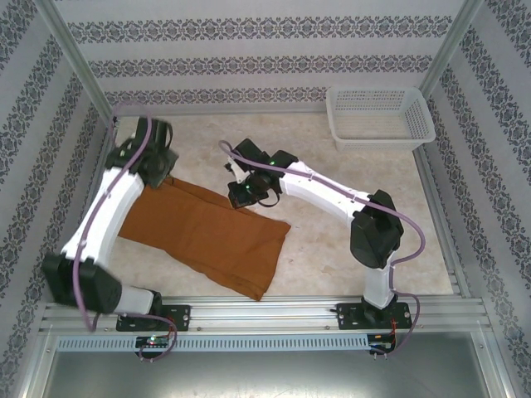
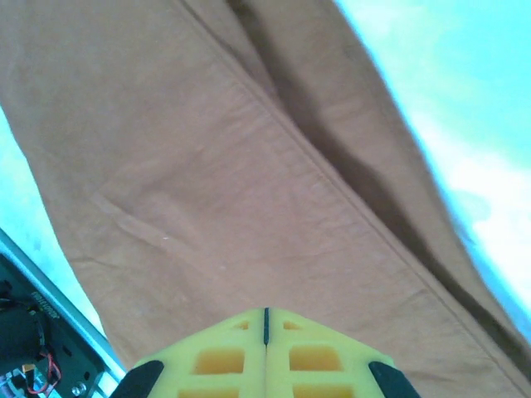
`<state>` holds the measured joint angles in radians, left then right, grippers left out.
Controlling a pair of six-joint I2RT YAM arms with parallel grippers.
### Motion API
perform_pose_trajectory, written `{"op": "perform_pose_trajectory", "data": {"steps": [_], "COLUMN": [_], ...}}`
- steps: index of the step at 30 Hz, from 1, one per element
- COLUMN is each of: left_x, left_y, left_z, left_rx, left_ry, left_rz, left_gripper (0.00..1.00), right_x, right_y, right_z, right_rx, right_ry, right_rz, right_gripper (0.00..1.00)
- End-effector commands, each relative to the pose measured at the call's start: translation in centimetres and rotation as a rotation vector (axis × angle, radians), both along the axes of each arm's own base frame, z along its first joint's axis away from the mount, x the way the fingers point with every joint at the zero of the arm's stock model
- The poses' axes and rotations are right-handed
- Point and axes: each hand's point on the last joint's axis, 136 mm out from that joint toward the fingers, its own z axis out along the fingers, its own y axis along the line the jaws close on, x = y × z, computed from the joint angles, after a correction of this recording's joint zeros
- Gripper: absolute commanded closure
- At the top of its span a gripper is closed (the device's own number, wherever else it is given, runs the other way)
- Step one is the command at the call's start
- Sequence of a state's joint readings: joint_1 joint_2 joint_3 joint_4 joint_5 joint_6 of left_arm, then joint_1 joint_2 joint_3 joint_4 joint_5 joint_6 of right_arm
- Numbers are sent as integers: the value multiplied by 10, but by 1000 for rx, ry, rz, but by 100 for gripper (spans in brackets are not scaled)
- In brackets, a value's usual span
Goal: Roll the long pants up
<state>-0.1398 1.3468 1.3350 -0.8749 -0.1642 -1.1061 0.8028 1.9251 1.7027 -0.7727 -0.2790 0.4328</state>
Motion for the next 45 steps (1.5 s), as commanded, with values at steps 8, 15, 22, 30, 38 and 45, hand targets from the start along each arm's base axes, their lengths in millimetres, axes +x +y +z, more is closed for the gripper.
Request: {"op": "perform_pose_trajectory", "data": {"steps": [8, 15, 22, 30, 38, 45], "left_x": [-44, -6, 81, 191, 224, 222], "left_y": [41, 47, 5, -71, -179, -200], "left_z": [-122, -211, -253, -239, -230, -208], "left_rx": [97, 11, -178, -253, -345, -343], "left_ry": [212, 416, 423, 382, 279, 240], "left_rz": [225, 299, 139, -189, -476, -559], "left_gripper": [100, 100, 100, 100, 100, 97], "right_x": [-11, -31, -51, -78, -91, -83], "right_y": [-33, -59, -70, -43, -3, -14], "right_z": [-35, -54, -77, -114, -121, -70], "right_rx": [-21, -41, -66, -97, -72, -139], "right_ry": [113, 130, 154, 214, 230, 9], "right_rz": [-13, -73, -113, -78, -15, 122], "right_gripper": [100, 100, 100, 100, 100, 40]}}
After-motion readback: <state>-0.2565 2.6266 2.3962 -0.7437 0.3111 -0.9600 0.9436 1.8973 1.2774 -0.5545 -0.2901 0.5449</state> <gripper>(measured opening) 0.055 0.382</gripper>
